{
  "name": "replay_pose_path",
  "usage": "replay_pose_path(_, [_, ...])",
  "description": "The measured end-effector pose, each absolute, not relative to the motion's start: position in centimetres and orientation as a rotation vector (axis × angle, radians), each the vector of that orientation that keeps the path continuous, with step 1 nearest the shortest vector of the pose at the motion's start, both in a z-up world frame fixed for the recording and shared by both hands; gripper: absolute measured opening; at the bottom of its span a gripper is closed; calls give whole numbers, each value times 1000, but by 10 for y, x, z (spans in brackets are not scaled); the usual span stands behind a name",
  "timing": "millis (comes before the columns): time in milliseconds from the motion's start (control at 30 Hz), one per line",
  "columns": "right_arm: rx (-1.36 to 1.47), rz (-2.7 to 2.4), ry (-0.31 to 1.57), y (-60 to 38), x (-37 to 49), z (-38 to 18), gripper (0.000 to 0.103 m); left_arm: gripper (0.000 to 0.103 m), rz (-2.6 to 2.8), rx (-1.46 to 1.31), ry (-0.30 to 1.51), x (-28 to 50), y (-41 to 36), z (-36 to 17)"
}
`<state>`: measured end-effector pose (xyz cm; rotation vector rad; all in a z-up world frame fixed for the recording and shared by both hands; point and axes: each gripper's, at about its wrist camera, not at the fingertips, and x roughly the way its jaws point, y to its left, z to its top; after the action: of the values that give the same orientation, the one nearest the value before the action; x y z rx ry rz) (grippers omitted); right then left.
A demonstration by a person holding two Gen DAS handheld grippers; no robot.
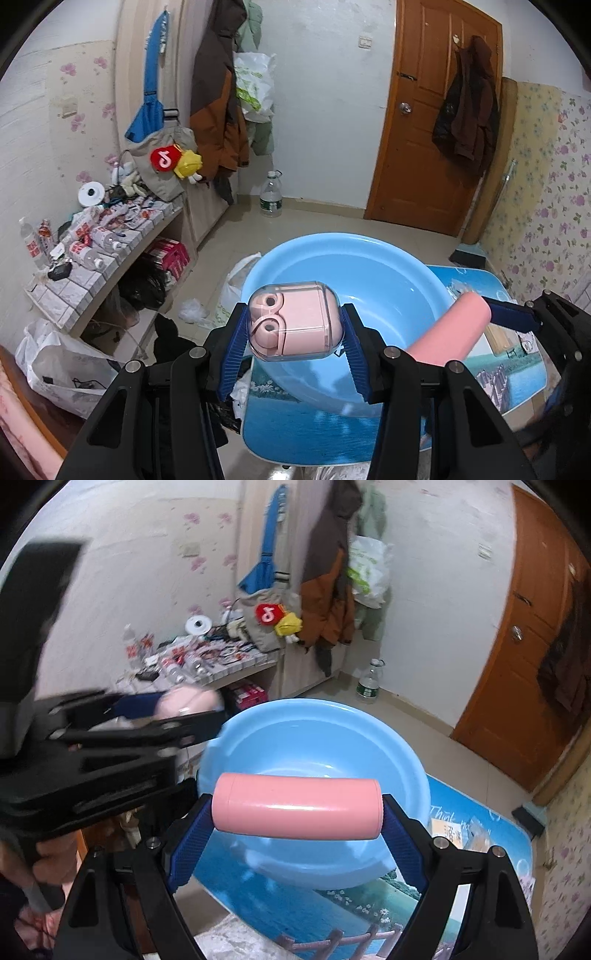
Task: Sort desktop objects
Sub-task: 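Carry the pink case over the blue basin with the left tool while the right tool carries the cylinder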
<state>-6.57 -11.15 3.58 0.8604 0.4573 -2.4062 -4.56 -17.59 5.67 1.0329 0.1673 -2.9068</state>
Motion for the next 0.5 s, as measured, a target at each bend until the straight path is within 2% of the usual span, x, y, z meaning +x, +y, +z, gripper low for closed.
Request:
replay_pose_path(200, [874, -2380, 552, -106, -58, 32, 88, 47, -2936, 1081, 49, -59, -166, 59])
replay_pose_path(500, [900, -2394, 523, -93, -72, 25, 88, 47, -2960, 1151, 12, -75, -149, 50])
